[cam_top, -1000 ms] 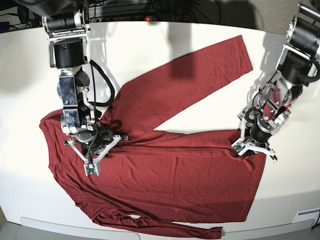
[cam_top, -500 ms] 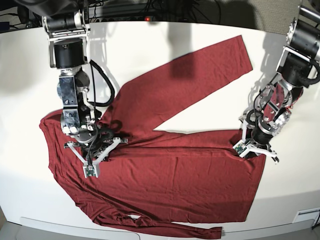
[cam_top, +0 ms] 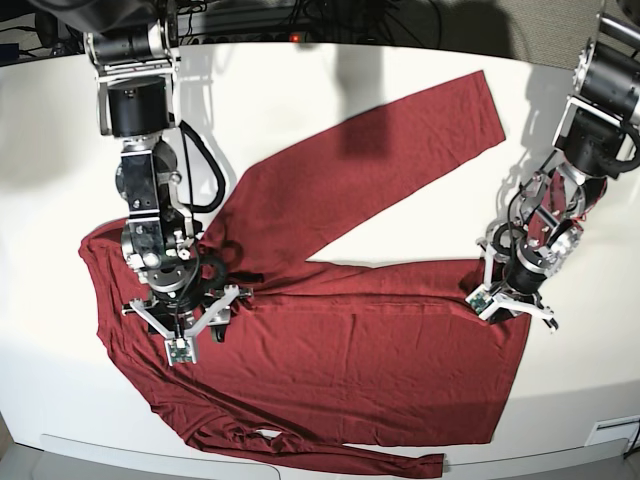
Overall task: Fold the T-shirt properly
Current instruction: 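Open both grippers to release the shirt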
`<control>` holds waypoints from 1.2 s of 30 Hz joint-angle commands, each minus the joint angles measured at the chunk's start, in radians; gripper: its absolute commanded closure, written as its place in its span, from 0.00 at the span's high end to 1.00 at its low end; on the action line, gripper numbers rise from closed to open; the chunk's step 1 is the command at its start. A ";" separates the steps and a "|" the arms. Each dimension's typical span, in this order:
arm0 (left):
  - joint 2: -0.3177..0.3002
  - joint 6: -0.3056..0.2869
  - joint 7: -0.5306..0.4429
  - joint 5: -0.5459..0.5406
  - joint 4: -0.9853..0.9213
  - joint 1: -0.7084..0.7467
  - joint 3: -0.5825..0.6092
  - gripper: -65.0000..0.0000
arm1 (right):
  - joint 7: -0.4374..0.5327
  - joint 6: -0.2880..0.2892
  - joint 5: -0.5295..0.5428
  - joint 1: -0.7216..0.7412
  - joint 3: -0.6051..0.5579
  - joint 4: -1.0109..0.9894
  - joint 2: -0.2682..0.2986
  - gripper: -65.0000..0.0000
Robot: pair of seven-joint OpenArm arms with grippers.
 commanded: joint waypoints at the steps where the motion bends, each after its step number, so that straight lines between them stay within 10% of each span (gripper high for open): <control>1: -0.010 0.026 -0.020 0.000 0.011 -0.033 -0.006 0.00 | 0.018 -0.004 0.001 0.027 0.002 0.014 0.005 0.46; 8: -0.037 0.074 -0.108 0.000 0.011 -0.043 -0.006 0.27 | 0.003 -0.004 0.001 0.027 0.002 0.014 0.005 0.46; 24: -0.059 0.070 -0.060 -0.035 0.011 -0.089 -0.006 0.27 | -0.124 0.005 0.001 0.027 0.002 0.018 0.006 0.46; 30: -0.093 0.094 0.142 -0.169 0.107 -0.042 -0.006 0.27 | -0.266 0.283 0.008 -0.012 -0.001 0.186 0.032 0.46; 36: -0.227 0.100 0.196 -0.158 0.480 0.165 -0.006 0.27 | -0.404 0.390 0.032 -0.127 0.000 0.507 0.146 0.46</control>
